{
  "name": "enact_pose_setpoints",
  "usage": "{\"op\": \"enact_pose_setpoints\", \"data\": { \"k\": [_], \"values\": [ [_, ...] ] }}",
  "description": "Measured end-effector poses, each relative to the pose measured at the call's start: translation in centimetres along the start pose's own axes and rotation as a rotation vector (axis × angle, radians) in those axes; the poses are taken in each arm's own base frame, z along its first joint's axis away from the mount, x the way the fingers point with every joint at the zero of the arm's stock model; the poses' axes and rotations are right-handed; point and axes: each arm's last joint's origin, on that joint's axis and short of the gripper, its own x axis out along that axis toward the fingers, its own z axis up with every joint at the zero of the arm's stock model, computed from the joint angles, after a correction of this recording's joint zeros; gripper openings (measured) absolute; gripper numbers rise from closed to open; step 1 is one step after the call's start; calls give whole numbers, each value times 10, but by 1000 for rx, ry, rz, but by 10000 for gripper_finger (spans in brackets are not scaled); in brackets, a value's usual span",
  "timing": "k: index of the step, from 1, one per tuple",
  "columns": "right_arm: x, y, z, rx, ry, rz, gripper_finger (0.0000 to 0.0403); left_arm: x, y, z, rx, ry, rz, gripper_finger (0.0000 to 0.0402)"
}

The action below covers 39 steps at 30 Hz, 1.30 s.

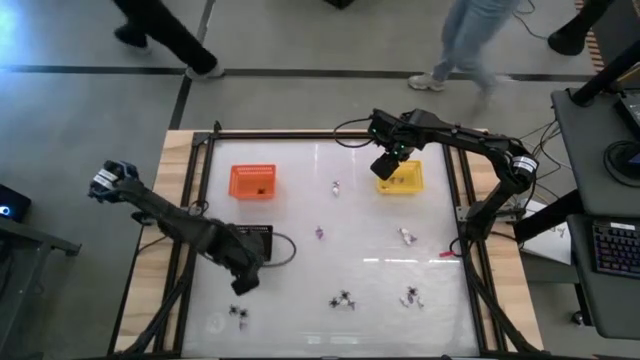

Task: Sort Halloween decoration
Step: Put the white skeleton toy into the black bin

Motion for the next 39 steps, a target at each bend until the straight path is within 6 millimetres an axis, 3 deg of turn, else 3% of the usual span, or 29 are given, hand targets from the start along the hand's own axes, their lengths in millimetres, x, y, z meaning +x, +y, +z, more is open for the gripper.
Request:
{"op": "enact_pose_setpoints", "data": {
  "k": [8,15,27,39],
  "values": [
    [2,0,-2,9,17,5,139,8,46,0,-37,-51,74,0],
    [2,0,-2,32,22,7,139,13,68,-10,-8,-91,53,2],
    [2,0,-2,39,22,7,139,23,92,-29,62,-103,69,7],
    [2,0,-1,122,6,9,139,22,96,-29,156,-120,63,70]
  ]
}}
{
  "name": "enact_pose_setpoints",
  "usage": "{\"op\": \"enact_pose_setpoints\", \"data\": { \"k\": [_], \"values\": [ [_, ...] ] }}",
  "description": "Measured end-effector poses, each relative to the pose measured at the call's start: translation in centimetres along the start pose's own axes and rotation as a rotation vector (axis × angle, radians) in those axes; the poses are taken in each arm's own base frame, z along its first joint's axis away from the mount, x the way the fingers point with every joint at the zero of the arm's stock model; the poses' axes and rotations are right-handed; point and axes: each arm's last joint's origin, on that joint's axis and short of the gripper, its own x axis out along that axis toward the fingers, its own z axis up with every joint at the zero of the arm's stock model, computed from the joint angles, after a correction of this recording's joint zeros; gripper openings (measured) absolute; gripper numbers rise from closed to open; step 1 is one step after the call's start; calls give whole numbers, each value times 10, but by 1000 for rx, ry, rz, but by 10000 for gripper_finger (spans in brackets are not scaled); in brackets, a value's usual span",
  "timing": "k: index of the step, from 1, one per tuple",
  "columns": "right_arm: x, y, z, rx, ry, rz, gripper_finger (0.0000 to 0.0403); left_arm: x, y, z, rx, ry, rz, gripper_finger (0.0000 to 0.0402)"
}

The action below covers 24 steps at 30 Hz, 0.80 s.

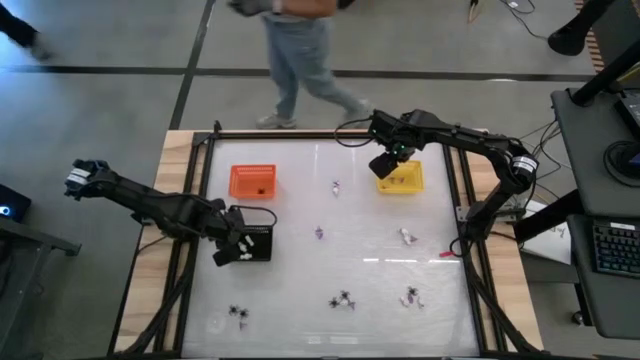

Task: Sort Halloween decoration
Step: Put the white skeleton toy into the black bin

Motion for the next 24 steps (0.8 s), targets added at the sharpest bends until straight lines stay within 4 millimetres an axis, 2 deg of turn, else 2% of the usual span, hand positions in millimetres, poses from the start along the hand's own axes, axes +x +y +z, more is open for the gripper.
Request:
{"op": "enact_pose_setpoints", "data": {
  "k": [5,10,13,18,24],
  "values": [
    [0,1,2,31,-15,13,139,-12,-3,8,30,-67,6,74],
    [-1,6,0,133,42,159,139,-21,-2,12,81,-132,38,74],
    [-2,13,-3,172,55,179,139,-22,0,10,96,-131,41,74],
    [-4,33,-11,171,76,183,139,-19,5,3,97,-133,67,75],
    [-10,68,-33,123,123,175,139,-22,7,2,94,-155,87,75]
  ]
}}
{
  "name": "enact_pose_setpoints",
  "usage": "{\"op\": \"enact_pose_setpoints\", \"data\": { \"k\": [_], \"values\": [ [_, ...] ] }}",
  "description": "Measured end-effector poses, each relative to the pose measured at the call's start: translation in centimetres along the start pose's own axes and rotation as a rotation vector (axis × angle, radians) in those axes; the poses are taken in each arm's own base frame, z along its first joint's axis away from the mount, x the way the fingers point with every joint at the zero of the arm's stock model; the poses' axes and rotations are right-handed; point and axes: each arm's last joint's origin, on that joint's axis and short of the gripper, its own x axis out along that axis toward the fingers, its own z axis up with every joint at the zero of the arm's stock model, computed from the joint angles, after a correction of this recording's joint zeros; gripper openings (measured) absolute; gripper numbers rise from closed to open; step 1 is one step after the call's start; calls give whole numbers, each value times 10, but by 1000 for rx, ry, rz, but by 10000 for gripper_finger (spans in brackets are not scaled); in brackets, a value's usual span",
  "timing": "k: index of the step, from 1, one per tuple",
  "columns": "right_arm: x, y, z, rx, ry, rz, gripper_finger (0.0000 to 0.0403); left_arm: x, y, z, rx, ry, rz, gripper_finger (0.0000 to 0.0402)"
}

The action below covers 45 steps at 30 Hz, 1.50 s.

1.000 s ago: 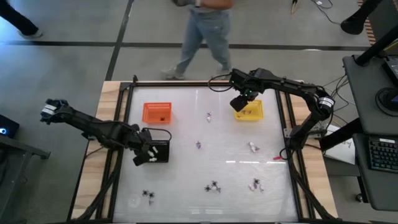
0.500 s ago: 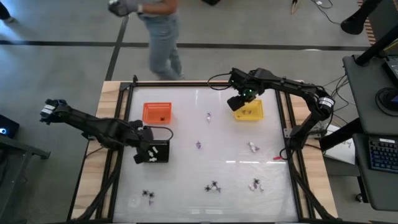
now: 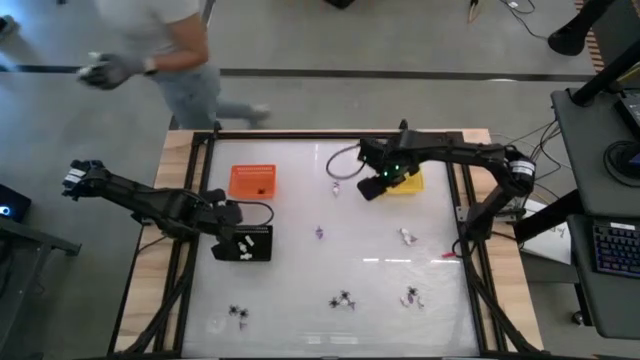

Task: Sort Halloween decoration
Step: Put the white skeleton toy into the black bin

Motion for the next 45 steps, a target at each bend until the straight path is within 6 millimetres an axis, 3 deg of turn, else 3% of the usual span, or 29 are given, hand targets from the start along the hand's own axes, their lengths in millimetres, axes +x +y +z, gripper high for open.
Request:
{"op": "enact_pose_setpoints", "data": {
  "k": [8,16,32,45],
  "values": [
    [16,33,-42,-18,24,-63,139,-2,2,-2,-1,9,5,75],
    [44,32,-71,15,92,-162,138,-4,3,-3,0,1,-1,75],
    [84,2,-95,-38,230,-288,101,-9,7,-7,-3,-6,-8,75],
    [85,11,-91,-144,207,-177,124,-10,7,-8,-13,0,-36,75]
  ]
}}
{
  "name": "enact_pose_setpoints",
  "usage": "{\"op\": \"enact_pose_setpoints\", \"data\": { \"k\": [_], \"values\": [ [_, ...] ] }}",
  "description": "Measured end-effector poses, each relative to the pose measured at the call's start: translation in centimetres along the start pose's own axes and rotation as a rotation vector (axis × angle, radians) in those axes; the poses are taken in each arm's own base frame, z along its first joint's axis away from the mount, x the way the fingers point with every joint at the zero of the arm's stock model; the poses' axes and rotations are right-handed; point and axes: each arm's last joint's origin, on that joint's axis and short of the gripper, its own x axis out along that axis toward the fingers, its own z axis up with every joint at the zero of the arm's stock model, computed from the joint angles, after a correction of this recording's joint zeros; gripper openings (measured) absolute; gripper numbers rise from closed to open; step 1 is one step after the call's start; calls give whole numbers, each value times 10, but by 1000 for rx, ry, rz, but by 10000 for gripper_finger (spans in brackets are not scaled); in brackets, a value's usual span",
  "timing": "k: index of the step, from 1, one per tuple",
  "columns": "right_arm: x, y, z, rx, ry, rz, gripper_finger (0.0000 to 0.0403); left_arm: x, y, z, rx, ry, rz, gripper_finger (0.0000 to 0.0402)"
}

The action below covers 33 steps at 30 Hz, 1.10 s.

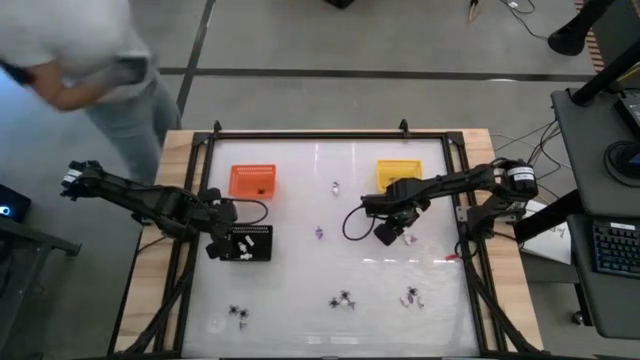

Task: Sort Halloween decoration
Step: Put the white skeleton toy into the black bin

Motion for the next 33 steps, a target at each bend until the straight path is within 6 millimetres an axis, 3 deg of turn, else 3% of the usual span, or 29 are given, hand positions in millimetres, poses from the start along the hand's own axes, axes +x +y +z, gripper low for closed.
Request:
{"op": "enact_pose_setpoints", "data": {
  "k": [25,33],
  "values": [
    [43,-15,-14,-32,47,-5,124,0,0,0,0,-2,0,75],
    [44,-13,-12,-33,27,21,76,0,0,0,3,-2,-1,75]
  ]
}}
